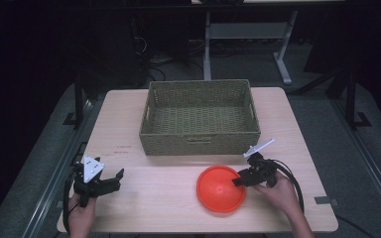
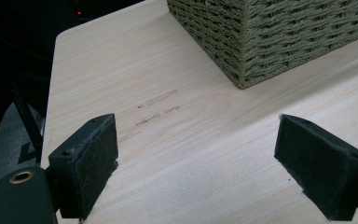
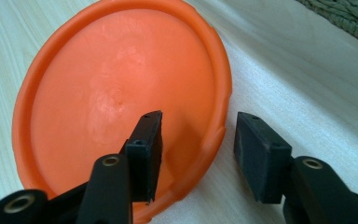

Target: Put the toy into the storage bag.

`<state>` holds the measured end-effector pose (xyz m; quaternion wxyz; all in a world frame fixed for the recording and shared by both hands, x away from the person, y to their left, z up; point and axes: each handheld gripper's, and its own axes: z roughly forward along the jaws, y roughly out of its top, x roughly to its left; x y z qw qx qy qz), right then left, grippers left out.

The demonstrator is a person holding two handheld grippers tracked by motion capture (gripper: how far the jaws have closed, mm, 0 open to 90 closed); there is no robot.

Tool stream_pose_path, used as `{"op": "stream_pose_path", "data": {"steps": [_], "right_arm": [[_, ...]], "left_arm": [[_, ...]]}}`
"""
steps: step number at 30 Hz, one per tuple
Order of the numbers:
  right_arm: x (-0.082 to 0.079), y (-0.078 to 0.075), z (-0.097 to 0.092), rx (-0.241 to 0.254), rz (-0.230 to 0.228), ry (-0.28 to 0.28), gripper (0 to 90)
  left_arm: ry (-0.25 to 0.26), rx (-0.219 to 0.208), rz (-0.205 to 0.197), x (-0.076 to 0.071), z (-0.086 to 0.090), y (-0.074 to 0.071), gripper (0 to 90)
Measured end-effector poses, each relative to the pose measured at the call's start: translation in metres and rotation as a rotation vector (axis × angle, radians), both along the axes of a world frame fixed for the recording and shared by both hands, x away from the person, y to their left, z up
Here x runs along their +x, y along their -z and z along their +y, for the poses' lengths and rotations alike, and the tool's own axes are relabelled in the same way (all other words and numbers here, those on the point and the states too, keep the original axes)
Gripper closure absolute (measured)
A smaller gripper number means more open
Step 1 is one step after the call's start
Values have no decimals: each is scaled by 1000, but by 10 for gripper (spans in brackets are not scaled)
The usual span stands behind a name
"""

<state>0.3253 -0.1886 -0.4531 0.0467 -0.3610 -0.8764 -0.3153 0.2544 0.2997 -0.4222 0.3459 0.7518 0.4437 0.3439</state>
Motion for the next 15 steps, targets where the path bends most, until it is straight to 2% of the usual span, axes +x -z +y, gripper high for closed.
{"op": "stream_pose_path", "data": {"steps": [5,7,11,14,15], "right_arm": [[0,1,2,3,1,-6,541],[1,4,2,19,21,-14,553],[2,5,1,27,26,-11,581],[1,5,1,28,12,-11,600],[1,5,1,33,1,-12,633]], "left_arm": [[1,-5,-3,1,0,0,128],[1,-4,-7,0,-1,0,128],[2,-5,-5,0,-1,0,128],[0,-9,-12,0,-1,0,128],[-2,-12,-20,-1,-1,-2,128]]}}
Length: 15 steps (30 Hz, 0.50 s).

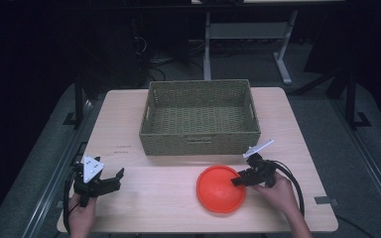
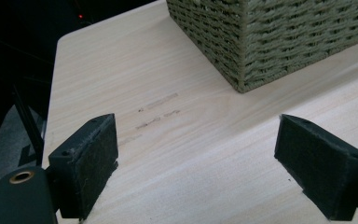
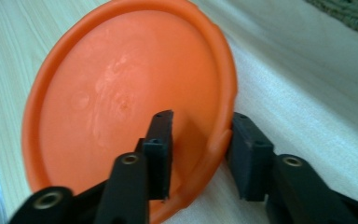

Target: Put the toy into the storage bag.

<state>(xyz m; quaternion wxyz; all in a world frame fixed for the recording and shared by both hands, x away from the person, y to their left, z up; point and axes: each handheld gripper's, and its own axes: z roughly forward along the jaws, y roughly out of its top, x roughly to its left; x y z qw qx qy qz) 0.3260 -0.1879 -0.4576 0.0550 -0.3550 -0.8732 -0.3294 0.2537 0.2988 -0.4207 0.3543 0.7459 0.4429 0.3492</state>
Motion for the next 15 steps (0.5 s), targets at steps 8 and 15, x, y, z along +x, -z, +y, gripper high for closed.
{"op": "stream_pose_path", "data": {"steps": [8,15], "right_arm": [[0,-5,-6,51,13,9,726],[-10,-24,-6,119,-33,18,802]], "left_arm": [[6,6,2,0,-2,0,128],[2,11,-8,0,-2,-1,128]]}}
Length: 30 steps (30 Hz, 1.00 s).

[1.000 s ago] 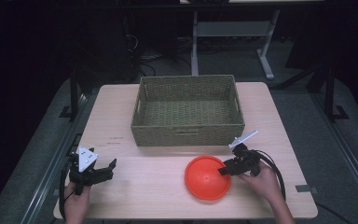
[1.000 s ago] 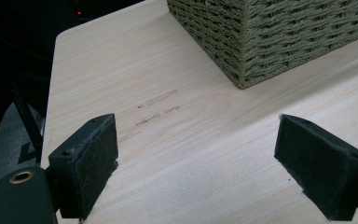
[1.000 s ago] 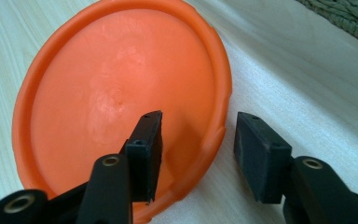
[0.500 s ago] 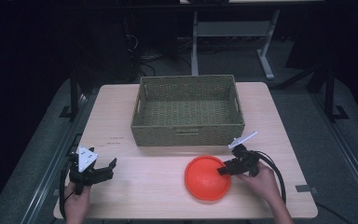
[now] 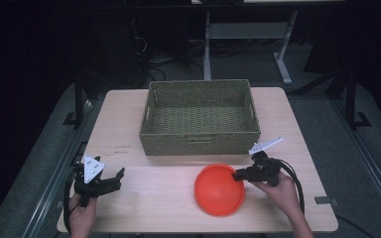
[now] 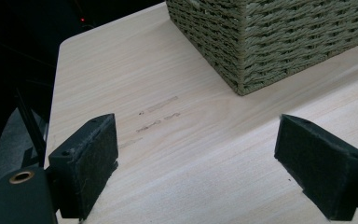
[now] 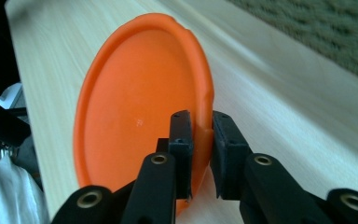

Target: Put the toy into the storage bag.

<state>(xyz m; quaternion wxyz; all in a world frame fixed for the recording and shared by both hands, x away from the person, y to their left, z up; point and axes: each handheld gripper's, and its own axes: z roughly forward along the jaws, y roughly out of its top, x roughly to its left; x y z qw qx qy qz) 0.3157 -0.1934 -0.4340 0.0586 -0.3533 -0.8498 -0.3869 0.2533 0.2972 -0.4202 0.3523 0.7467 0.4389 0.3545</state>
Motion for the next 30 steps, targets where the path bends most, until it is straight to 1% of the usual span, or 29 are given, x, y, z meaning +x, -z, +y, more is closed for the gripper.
{"op": "stream_pose_path", "data": {"steps": [1,2,4,9,11,13,14,17,19,21,22,24,26,27,29,30], "right_arm": [[-1,-2,1,9,-10,-3,808],[-1,-2,1,9,-10,-3,808],[-6,-8,1,27,-29,-5,815],[-12,-16,0,38,-37,-6,817],[-16,-26,1,34,-55,-20,819],[-19,-34,1,25,-74,-21,819],[-19,-34,1,25,-74,-21,819],[-22,-46,0,19,-102,-19,820],[-24,-56,-1,25,-115,-18,820],[-23,-61,-1,21,-122,-16,820],[-23,-61,-1,21,-122,-16,820],[-21,-68,-2,9,-130,-12,820],[-20,-70,-1,11,-129,-13,820],[-19,-74,0,0,-128,-14,820],[-19,-76,1,-7,-126,-12,820],[-18,-79,1,-18,-132,-15,821]], "left_arm": [[-4,-5,-3,0,0,0,129],[-6,-7,-4,0,0,0,129],[-7,-8,-1,-1,1,0,129],[-11,-7,2,-1,2,0,129],[-13,-6,2,-1,2,0,128],[-14,-4,0,-2,2,0,128],[-14,-4,0,-2,2,0,129],[-16,-9,0,-2,2,0,128],[-17,-9,1,-2,3,0,128],[-18,-11,-1,-2,3,0,128],[-17,-10,-1,-2,3,0,128],[-18,-9,-2,-2,3,0,129],[-18,-10,-2,-3,2,0,129],[-16,-9,-3,-3,1,0,128],[-15,-5,-4,-2,1,0,129],[-14,-4,-4,-2,1,0,129]]}}
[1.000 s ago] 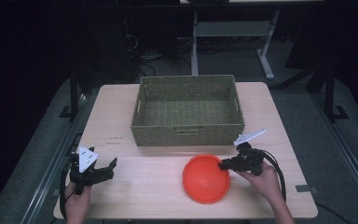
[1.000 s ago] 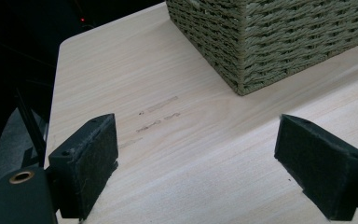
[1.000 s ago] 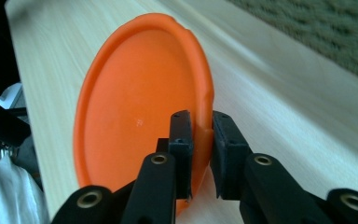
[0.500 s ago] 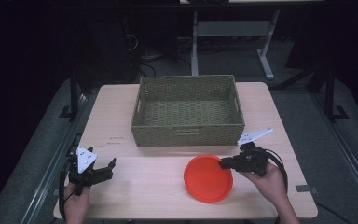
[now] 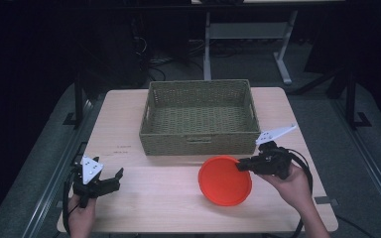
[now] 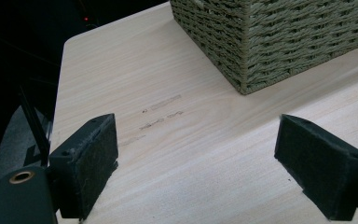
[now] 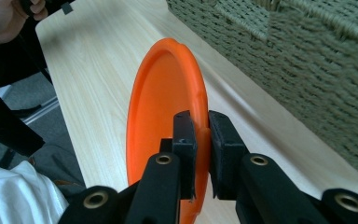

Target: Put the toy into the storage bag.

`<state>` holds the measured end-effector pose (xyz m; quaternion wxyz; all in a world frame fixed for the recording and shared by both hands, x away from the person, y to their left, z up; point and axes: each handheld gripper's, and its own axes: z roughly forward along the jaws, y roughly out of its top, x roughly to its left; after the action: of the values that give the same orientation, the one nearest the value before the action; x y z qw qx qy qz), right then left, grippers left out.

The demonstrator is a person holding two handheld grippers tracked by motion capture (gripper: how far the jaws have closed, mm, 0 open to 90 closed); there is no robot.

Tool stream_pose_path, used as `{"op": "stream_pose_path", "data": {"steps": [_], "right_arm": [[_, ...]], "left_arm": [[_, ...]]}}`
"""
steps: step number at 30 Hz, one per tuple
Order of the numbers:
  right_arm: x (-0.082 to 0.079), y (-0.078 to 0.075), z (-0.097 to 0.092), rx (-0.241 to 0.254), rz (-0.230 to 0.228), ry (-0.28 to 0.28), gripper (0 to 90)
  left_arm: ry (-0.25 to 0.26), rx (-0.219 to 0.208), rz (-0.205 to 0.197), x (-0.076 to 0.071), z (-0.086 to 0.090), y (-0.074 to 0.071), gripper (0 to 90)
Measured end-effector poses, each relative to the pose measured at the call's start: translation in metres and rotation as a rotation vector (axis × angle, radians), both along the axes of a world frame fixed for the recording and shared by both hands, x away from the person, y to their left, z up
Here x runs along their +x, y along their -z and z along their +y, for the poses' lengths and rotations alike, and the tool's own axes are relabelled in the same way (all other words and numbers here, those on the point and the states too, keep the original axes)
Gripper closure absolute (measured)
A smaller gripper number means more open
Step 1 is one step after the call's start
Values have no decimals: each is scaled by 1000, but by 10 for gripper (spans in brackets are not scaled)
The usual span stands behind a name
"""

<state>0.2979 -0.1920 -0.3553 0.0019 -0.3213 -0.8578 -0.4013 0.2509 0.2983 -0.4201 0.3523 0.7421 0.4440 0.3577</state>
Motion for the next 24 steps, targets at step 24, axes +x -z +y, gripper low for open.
{"op": "stream_pose_path", "data": {"steps": [24], "right_arm": [[29,-63,10,-88,-41,10,820]], "left_arm": [[-5,-7,5,0,1,1,129]]}}
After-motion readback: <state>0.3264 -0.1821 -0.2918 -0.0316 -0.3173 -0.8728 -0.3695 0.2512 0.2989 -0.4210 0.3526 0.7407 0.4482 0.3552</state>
